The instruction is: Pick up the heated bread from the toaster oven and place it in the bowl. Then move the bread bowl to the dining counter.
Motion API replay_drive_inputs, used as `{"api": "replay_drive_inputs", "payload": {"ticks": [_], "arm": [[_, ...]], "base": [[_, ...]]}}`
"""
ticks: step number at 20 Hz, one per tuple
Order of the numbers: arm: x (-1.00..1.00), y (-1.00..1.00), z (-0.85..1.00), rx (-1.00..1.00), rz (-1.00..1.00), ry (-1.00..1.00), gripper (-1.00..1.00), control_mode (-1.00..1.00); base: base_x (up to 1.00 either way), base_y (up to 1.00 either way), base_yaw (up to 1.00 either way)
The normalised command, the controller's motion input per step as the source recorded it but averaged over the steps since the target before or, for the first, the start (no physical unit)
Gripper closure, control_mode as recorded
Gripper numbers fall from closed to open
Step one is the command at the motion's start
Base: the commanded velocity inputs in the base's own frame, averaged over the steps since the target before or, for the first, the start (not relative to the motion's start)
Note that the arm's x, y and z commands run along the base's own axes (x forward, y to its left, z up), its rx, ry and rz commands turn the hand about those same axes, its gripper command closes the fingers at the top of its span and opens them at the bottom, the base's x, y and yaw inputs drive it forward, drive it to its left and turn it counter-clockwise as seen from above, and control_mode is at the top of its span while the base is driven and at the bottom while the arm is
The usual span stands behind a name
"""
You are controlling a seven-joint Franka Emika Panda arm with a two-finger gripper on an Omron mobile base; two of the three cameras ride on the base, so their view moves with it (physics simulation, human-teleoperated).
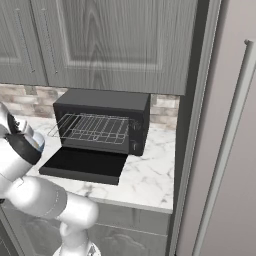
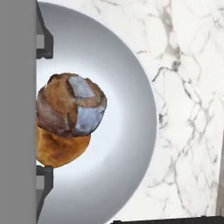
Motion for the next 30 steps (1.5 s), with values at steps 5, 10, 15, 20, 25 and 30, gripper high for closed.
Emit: {"api": "replay_drive_inputs", "payload": {"ticks": [5,10,15,20,25,30], "arm": [[-0.75,-0.39,0.05,0.09,-0.12,0.05,-1.00,-1.00],[-0.51,-0.77,0.00,0.18,-0.33,0.11,-1.00,-1.00],[0.13,-0.75,-0.17,0.06,-0.29,0.15,-1.00,-1.00],[0.30,-0.09,-0.09,0.00,-0.12,0.12,-1.00,-1.00],[0.36,0.00,-0.13,0.00,-0.05,0.16,-1.00,-1.00],[0.25,0.19,-0.32,0.00,-0.03,0.05,-1.00,-1.00]], "base": [[0.00,0.00,0.00],[0.00,0.00,0.00],[0.00,0.00,0.00],[0.00,0.00,0.00],[0.00,0.00,0.00],[0.00,0.00,0.00]]}}
